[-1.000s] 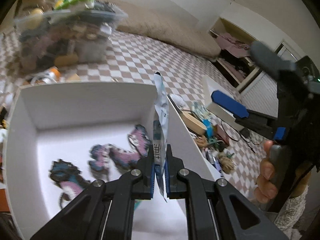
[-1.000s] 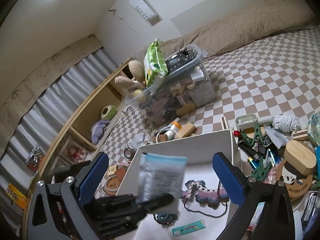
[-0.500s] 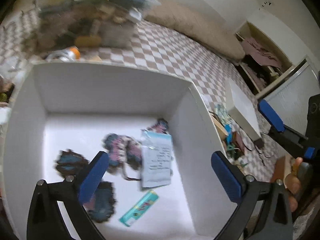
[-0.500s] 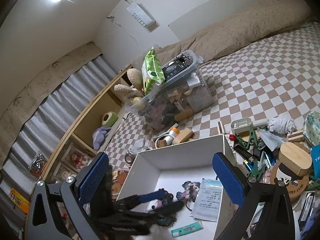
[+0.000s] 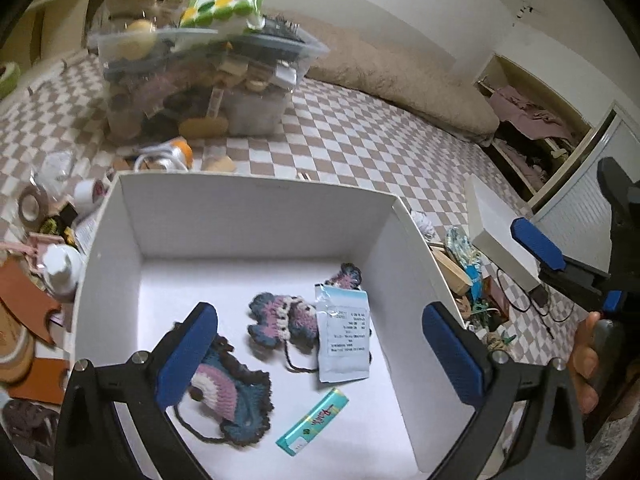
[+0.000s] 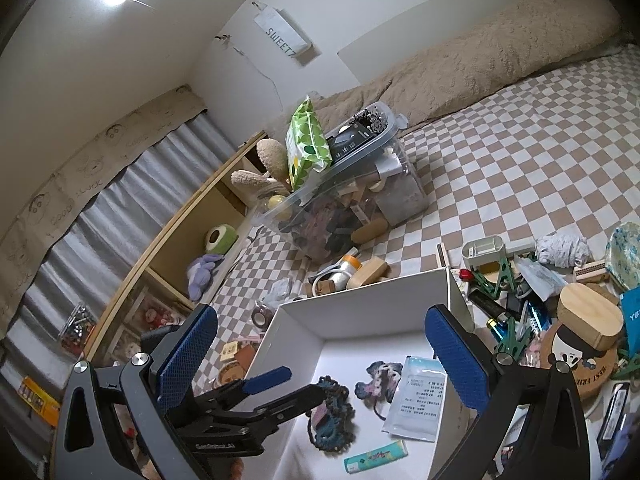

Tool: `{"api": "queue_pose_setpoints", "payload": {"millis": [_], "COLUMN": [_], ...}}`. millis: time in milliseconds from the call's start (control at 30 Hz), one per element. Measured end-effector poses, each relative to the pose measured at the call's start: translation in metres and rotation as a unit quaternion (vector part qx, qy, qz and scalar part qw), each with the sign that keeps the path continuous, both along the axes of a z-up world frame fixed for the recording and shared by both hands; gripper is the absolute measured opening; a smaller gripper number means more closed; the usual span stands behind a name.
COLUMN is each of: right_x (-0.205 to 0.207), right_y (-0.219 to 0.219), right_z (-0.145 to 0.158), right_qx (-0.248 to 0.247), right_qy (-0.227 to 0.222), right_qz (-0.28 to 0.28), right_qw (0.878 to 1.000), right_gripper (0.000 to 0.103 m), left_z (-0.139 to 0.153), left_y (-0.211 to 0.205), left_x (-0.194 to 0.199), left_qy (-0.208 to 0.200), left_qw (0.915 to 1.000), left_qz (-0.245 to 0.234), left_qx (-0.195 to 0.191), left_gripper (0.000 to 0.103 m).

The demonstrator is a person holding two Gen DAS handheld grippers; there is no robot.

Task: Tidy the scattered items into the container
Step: 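Withdraw both tools from the box back toward the pile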

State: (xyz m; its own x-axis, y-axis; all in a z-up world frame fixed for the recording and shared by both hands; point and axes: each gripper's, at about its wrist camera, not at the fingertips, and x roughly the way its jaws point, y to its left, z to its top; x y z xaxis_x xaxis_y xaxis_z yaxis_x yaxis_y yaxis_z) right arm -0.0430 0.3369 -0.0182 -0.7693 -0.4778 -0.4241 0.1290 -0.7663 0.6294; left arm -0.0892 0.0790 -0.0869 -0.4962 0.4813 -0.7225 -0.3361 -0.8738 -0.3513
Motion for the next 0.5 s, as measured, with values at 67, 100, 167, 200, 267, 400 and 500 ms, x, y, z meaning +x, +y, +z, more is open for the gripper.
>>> {"api": "queue_pose_setpoints", "payload": {"millis": [67, 100, 167, 200, 267, 400, 500], "right_x": [0.001, 0.001, 0.003, 0.003, 0.005, 0.008, 0.01], "right_y": [-0.002, -0.003, -0.005, -0.005, -0.006, -0.008, -0.01], "right_z": [0.0, 0.0, 0.0, 0.001, 0.001, 0.001, -0.001], "right_qx": [0.001, 0.003, 0.005, 0.006, 0.012, 0.03, 0.049], "right_qy": [0.001, 0.001, 0.003, 0.005, 0.008, 0.011, 0.008], "right_qz": [0.003, 0.003, 0.005, 0.005, 0.003, -0.003, -0.01], "right_qw": [1.0, 1.0, 1.0, 1.0, 1.0, 0.999, 0.999], "right_gripper": [0.103, 0.103, 0.103, 0.103, 0.103, 0.103, 0.103], "left_z": [0.004, 0.007, 0.013, 0.015, 0.021, 0.029, 0.032], "left_y": [-0.002, -0.003, -0.007, -0.009, -0.013, -0.022, -0.03], "left_x": [0.001, 0.002, 0.003, 0.004, 0.005, 0.006, 0.007], "left_qy": [0.011, 0.017, 0.032, 0.039, 0.05, 0.066, 0.079], "left_qw": [0.9999, 0.9998, 0.9994, 0.9991, 0.9983, 0.9964, 0.9953], "left_qz": [0.006, 0.009, 0.014, 0.016, 0.026, 0.045, 0.047], "left_qx": [-0.006, -0.007, -0.006, -0.006, -0.01, -0.026, -0.028], "left_gripper": [0.103, 0.103, 0.103, 0.103, 0.103, 0.103, 0.103]}}
